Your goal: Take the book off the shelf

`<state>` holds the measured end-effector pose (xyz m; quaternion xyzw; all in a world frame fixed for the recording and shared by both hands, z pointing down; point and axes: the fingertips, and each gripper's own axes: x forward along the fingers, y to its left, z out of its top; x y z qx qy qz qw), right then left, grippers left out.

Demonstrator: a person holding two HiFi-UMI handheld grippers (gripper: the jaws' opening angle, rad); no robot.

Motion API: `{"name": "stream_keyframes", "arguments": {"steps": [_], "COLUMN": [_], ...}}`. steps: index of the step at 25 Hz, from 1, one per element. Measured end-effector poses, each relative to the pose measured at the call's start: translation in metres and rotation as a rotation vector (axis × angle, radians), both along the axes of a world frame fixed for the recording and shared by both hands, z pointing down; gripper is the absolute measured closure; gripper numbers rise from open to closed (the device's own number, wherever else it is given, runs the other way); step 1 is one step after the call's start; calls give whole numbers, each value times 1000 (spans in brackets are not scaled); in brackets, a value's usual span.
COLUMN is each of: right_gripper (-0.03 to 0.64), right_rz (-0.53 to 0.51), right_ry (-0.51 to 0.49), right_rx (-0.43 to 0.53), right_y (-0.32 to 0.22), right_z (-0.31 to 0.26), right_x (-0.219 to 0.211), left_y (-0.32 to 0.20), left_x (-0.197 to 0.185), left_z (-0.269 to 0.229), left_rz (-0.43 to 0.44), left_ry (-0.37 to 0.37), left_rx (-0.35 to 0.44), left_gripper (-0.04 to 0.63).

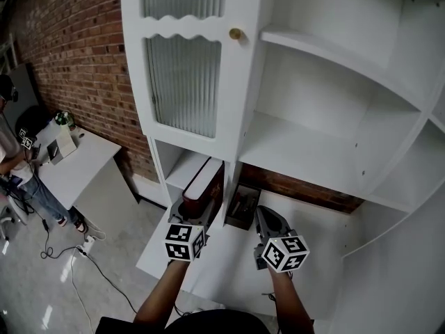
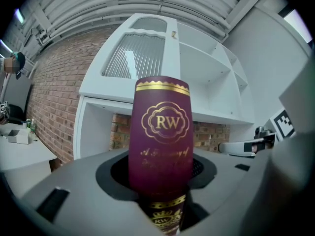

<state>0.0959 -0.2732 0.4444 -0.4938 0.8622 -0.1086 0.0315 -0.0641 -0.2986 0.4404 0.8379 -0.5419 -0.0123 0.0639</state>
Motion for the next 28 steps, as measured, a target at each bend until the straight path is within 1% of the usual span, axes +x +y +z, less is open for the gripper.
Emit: {"name": "stream_keyframes", "arguments": {"steps": [7, 16, 23, 28], "right_gripper": [598, 598, 598, 598], "right_rz": [-17, -47, -109, -139], "right_ry": [-1, 6, 37, 47], "right_rx": [3, 15, 36, 36], "right_y": [18, 32, 47, 61], "right_z": [-1, -8, -14, -13], "right_x": [-11, -30, -56, -73], "left_y": [24, 52, 76, 97], "left_x": [-12, -31, -45, -54], "left_z": [4, 5, 6, 9], "left_rz": [-6, -33, -39, -39], "left_ry": [16, 5, 7, -6], "left_rx": [-12, -4, -3, -9], "left_gripper": [364, 364, 364, 364]}}
